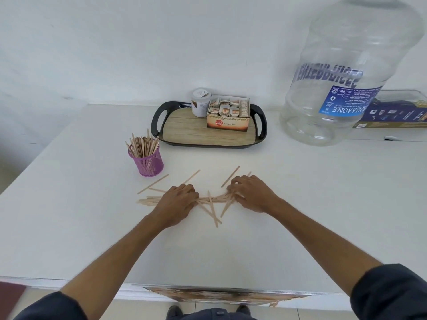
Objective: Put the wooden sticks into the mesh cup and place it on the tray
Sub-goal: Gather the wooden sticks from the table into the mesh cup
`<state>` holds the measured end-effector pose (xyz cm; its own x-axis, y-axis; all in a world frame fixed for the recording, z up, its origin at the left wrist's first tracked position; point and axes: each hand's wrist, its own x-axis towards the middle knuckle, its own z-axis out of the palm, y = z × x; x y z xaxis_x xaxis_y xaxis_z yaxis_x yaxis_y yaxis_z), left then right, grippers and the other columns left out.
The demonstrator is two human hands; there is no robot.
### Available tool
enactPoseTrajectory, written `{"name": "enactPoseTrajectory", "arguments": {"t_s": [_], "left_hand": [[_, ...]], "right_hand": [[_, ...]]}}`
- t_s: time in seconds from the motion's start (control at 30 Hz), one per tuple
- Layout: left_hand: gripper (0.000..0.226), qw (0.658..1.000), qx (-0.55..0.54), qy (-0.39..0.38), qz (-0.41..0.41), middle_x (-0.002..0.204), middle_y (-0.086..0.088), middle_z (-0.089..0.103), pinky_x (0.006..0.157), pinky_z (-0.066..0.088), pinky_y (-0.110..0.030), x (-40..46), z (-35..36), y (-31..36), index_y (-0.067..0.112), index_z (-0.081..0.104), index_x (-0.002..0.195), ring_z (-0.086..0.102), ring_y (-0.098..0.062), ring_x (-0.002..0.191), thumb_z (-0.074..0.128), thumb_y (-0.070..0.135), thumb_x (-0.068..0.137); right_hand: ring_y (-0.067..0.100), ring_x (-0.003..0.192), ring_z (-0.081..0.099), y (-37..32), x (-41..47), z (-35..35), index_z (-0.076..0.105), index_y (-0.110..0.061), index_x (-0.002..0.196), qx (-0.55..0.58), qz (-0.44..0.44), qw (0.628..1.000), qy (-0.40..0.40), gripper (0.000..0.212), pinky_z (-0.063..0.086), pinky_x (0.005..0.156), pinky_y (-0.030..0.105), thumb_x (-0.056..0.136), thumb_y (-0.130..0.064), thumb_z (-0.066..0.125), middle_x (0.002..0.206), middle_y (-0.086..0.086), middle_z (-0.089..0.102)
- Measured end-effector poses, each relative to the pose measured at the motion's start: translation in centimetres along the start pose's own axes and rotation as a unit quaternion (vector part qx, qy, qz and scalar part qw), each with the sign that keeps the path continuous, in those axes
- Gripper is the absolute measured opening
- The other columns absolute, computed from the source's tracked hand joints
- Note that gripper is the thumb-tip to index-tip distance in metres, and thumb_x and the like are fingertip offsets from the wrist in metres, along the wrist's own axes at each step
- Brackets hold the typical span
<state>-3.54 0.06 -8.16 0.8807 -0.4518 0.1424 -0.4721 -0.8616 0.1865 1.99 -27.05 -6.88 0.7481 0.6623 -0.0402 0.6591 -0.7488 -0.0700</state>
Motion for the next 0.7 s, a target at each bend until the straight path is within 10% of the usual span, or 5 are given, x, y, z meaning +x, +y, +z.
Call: {"name": "enactPoseTrajectory", "arguments": {"t_s": [0.27, 0.7], "left_hand": [[0.034, 0.999, -0.015, -0.008, -0.043, 0.119, 0.000, 0.058, 0.086, 0.042, -0.033, 0.2, 0.3, 0.2, 0.012, 0.058, 0.125, 0.053, -0.021, 0.110, 0.052, 0.029, 0.095], [0.015, 0.999, -0.028, 0.009, 0.020, 0.109, -0.001, 0.057, 0.091, 0.041, -0.036, 0.9, 1.0, 0.8, 0.014, 0.063, 0.108, 0.055, -0.019, 0.095, 0.054, 0.018, 0.096]], "right_hand": [[0.019, 0.138, 0.035, 0.8, -1.4, 0.7, 0.036, -0.026, 0.149, 0.035, 0.044, 0.998, -0.038, 0.068, 0.033, 0.108, 0.039, 0.089, -0.053, 0.054, 0.153, -0.001, 0.035], [0.016, 0.106, 0.053, -0.3, -1.0, 0.9, 0.062, -0.023, 0.112, 0.067, 0.000, 0.997, 0.025, 0.021, 0.038, 0.085, 0.031, 0.099, -0.037, 0.053, 0.115, -0.005, 0.059]]}}
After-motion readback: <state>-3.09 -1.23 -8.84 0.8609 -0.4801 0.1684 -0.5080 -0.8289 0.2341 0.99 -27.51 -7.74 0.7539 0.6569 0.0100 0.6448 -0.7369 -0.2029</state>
